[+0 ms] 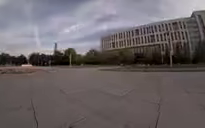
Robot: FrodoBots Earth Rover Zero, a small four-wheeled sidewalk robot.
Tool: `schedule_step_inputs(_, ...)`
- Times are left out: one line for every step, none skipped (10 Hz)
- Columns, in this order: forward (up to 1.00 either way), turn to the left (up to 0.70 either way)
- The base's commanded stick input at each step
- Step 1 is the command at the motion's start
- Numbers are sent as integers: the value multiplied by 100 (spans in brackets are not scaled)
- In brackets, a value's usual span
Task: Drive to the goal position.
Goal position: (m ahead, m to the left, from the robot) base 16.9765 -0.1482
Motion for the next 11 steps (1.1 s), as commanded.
schedule_step_inputs(-99, 39)
schedule_step_inputs(-99, 39)
schedule_step_inputs(-99, 39)
schedule_step_inputs(-99, 39)
schedule_step_inputs(-99, 39)
schedule_step_inputs(-99, 39)
schedule_step_inputs(-82, 44)
schedule_step_inputs(-2, 33)
schedule_step_inputs(99, 0)
schedule_step_inputs(99, 0)
schedule_step_inputs(100, 0)
